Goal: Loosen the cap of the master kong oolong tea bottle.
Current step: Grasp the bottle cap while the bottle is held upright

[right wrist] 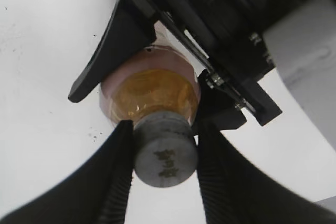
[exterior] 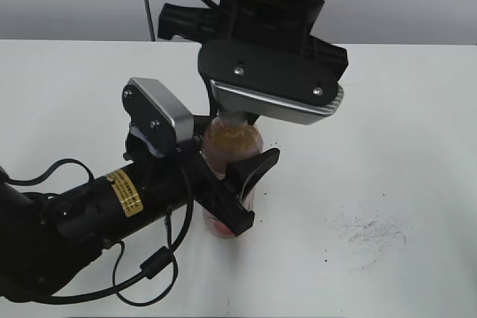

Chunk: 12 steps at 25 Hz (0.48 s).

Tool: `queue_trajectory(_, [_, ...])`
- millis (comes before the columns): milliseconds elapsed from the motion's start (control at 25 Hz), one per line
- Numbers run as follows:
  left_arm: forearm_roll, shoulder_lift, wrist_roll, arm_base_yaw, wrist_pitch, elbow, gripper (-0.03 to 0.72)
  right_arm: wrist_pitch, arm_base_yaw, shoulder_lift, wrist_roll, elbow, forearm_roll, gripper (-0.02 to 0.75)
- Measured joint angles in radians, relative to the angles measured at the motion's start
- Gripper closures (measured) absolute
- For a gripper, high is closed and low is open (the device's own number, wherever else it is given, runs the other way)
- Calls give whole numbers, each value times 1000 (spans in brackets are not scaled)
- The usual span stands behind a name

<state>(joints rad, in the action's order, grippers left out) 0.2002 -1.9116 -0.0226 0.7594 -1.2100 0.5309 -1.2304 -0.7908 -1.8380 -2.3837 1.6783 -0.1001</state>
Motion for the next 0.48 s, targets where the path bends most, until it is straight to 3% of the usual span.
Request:
queue_trajectory(160, [0,0,0,0,0,0,241,1,0,0,164,0,0,462])
queue_trajectory(280, [1,0,0,0,-1,0,241,4,0,0,440,0,2,403])
queue_trajectory(480, [1,0,0,0,-1,0,241,7,1,0,967,0,23,127])
